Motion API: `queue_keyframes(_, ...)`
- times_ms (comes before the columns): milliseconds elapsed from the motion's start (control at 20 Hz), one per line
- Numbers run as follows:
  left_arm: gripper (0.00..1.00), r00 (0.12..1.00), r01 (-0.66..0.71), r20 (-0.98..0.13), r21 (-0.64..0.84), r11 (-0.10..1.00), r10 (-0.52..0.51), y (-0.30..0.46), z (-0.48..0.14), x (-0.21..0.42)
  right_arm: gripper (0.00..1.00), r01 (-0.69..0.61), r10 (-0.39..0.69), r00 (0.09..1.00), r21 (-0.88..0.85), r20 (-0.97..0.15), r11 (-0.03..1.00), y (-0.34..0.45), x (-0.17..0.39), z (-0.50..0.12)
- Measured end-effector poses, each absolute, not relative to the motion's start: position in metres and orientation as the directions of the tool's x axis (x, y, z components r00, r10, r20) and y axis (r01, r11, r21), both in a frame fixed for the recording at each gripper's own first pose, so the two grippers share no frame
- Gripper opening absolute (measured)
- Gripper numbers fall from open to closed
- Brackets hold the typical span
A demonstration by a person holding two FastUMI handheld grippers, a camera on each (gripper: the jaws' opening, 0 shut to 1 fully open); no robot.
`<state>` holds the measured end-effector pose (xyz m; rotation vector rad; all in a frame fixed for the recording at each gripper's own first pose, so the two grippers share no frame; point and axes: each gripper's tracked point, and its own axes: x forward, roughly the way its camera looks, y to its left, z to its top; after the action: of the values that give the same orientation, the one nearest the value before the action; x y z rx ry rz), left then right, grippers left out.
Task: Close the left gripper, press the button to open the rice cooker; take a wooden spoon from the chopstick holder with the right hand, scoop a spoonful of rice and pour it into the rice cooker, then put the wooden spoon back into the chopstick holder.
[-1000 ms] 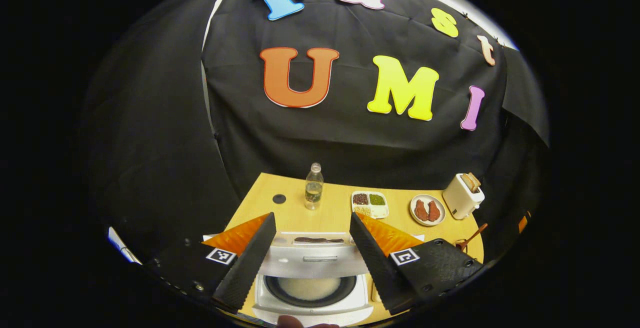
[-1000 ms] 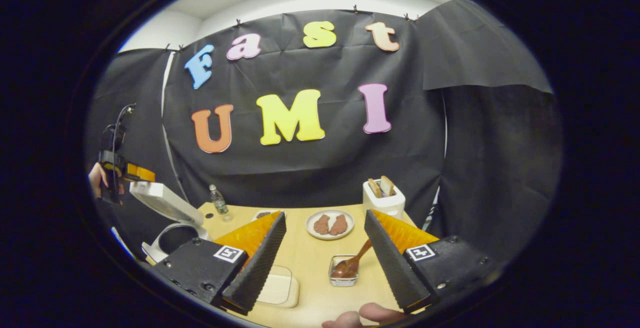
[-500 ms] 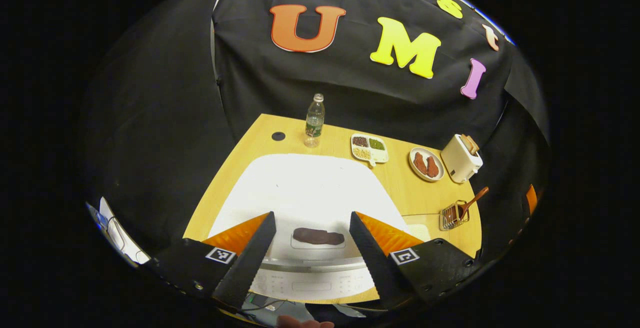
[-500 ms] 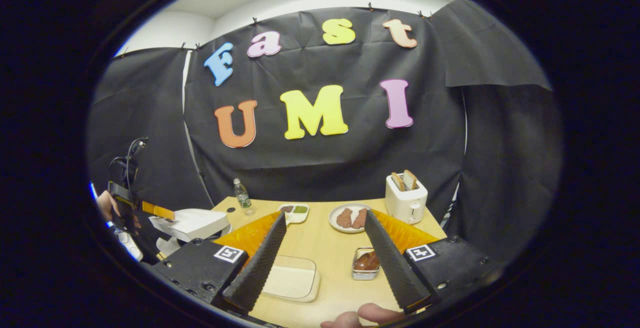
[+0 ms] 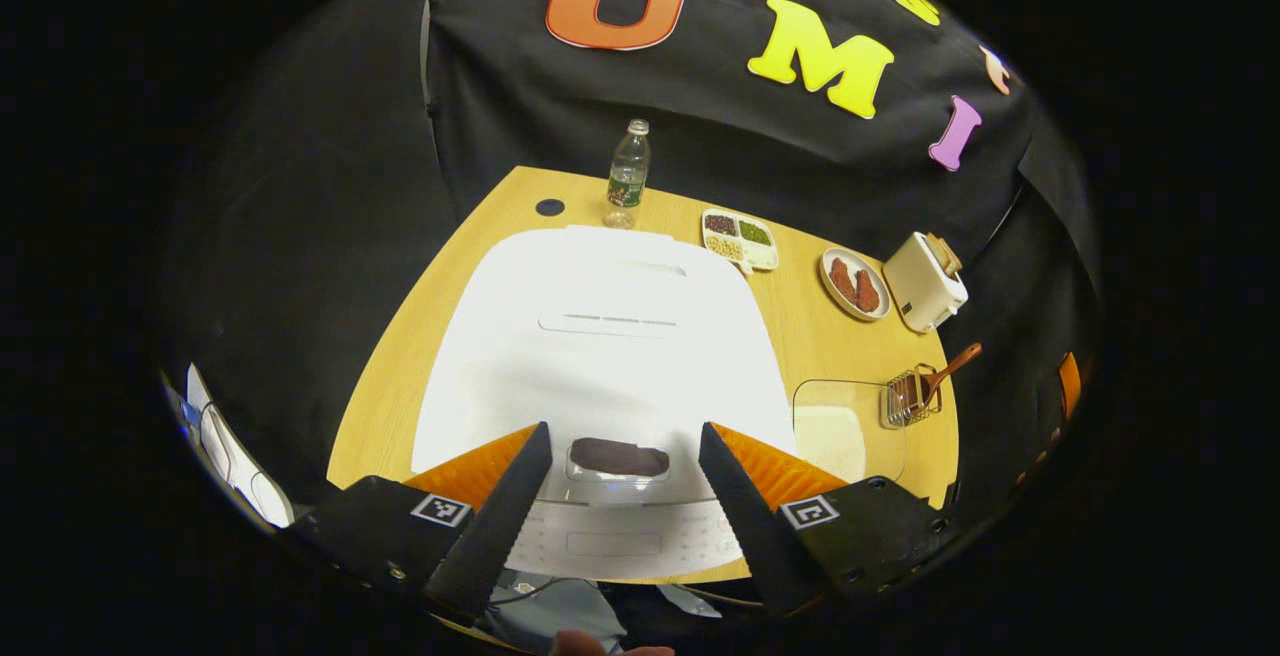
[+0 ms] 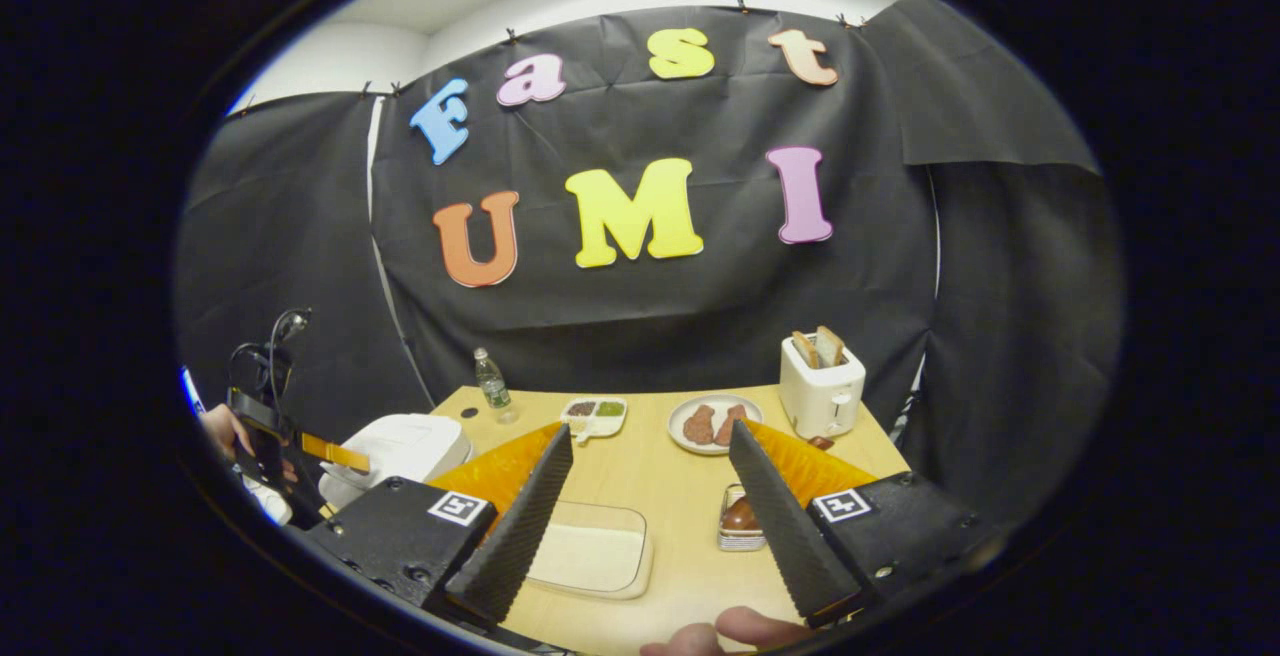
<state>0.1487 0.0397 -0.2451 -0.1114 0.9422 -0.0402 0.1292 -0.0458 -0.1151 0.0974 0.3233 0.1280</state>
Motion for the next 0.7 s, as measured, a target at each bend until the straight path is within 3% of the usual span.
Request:
queue_keyframes(300, 1.00, 0.546, -0.034, -0.837, -0.058, 0.998, -0.030, 0.045, -0.260, 0.148, 1.00, -0.118, 0.160, 0.934, 0.148, -0.319, 0.982, -0.036, 0.137, -0.129)
queue_keyframes(350, 0.96, 0.536, -0.034, -0.844, -0.042, 0.999, -0.017, 0.046, -0.261, 0.147, 1.00, -0.118, 0.161, 0.933, 0.149, -0.321, 0.982, -0.035, 0.138, -0.132)
queue_keyframes(450, 0.96, 0.548, 0.001, -0.836, 0.025, 1.000, 0.020, 0.049, -0.267, 0.149, 1.00, -0.114, 0.164, 0.931, 0.165, -0.327, 0.980, -0.034, 0.138, -0.138)
queue_keyframes(700, 0.99, 0.568, 0.005, -0.823, 0.015, 1.000, 0.009, 0.050, -0.266, 0.145, 1.00, -0.113, 0.176, 0.921, 0.195, -0.346, 0.974, -0.037, 0.143, -0.153)
